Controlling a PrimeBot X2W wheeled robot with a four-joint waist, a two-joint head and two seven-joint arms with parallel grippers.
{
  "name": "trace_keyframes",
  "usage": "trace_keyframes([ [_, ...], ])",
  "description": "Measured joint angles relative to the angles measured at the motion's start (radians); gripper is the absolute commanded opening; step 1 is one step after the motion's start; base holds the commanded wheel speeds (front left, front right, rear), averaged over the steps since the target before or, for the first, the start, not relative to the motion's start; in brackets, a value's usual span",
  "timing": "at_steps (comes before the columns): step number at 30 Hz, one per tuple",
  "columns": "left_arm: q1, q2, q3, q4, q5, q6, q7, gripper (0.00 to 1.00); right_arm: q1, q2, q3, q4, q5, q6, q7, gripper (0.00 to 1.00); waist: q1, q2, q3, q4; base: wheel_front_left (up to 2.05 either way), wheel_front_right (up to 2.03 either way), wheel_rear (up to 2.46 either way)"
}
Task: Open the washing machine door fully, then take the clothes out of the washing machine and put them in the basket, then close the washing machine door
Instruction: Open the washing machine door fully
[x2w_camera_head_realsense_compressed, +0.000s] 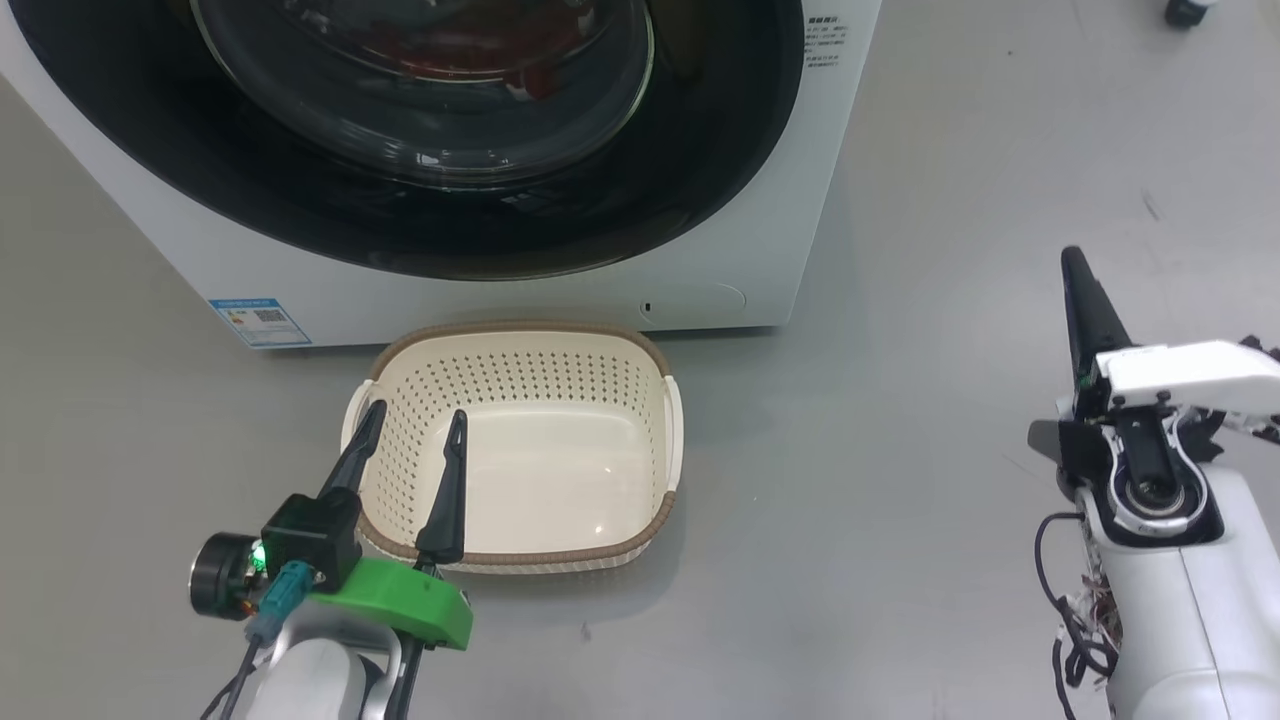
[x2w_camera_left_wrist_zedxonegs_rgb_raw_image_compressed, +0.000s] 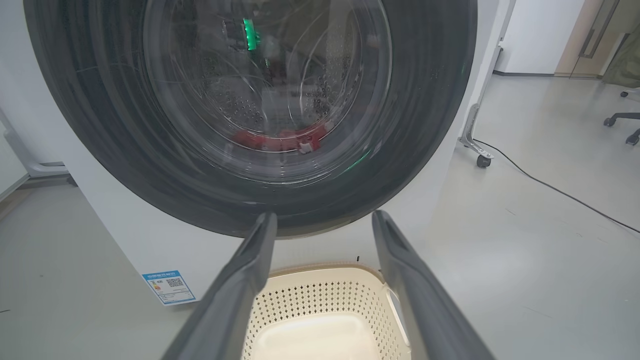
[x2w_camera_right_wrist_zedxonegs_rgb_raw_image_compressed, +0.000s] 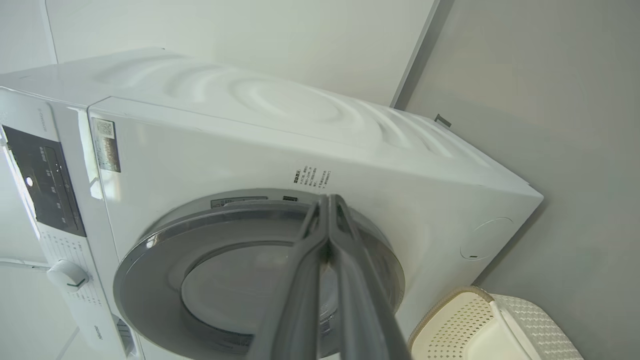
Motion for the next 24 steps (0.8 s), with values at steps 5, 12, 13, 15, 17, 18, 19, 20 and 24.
trace_keyframes([
  [5,-0.035,-0.003,-0.01,-0.011,0.004,-0.008,0.0,1.0,-0.092,-0.002,-0.001,-0.001,0.018,0.0,0.058,0.0,0.0,0.0,0.045,0.015,0.0,0.0,0.0],
  [12,-0.087,-0.007,-0.028,-0.025,0.009,-0.009,-0.003,1.0,-0.231,-0.041,-0.002,0.005,0.051,-0.002,0.134,0.0,0.0,0.0,0.113,0.038,0.0,0.0,0.0],
  [13,-0.094,-0.007,-0.029,-0.028,0.009,-0.009,-0.003,1.0,-0.25,-0.045,-0.003,0.005,0.056,-0.003,0.147,0.0,0.0,0.0,0.124,0.041,0.0,0.0,0.0],
  [15,-0.108,-0.008,-0.032,-0.031,0.009,-0.013,-0.003,1.0,-0.29,-0.042,-0.01,0.006,0.092,-0.004,0.17,0.0,0.0,0.0,0.144,0.048,0.0,0.0,0.0],
  [17,-0.122,-0.009,-0.037,-0.035,0.009,-0.017,-0.003,1.0,-0.331,-0.036,-0.014,0.006,0.129,-0.017,0.194,0.0,0.0,0.0,0.166,0.054,0.0,0.0,0.0],
  [18,-0.128,-0.01,-0.04,-0.037,0.009,-0.017,-0.003,1.0,-0.35,-0.035,-0.014,0.007,0.141,-0.02,0.206,0.0,0.0,0.0,0.176,0.057,0.0,0.0,0.0],
  [19,-0.136,-0.01,-0.043,-0.039,0.009,-0.017,-0.003,1.0,-0.37,-0.035,-0.014,0.007,0.148,-0.022,0.218,0.0,0.0,0.0,0.187,0.06,0.0,0.0,0.0],
  [20,-0.143,-0.01,-0.047,-0.04,0.009,-0.017,-0.003,1.0,-0.389,-0.035,-0.016,0.007,0.164,-0.029,0.23,0.0,0.0,0.0,0.197,0.063,0.0,0.0,0.0],
  [24,-0.169,-0.013,-0.059,-0.044,0.01,-0.017,-0.003,1.0,-0.464,-0.048,-0.005,0.012,0.177,-0.045,0.276,0.0,0.0,0.0,0.239,0.076,0.0,0.0,0.0],
])
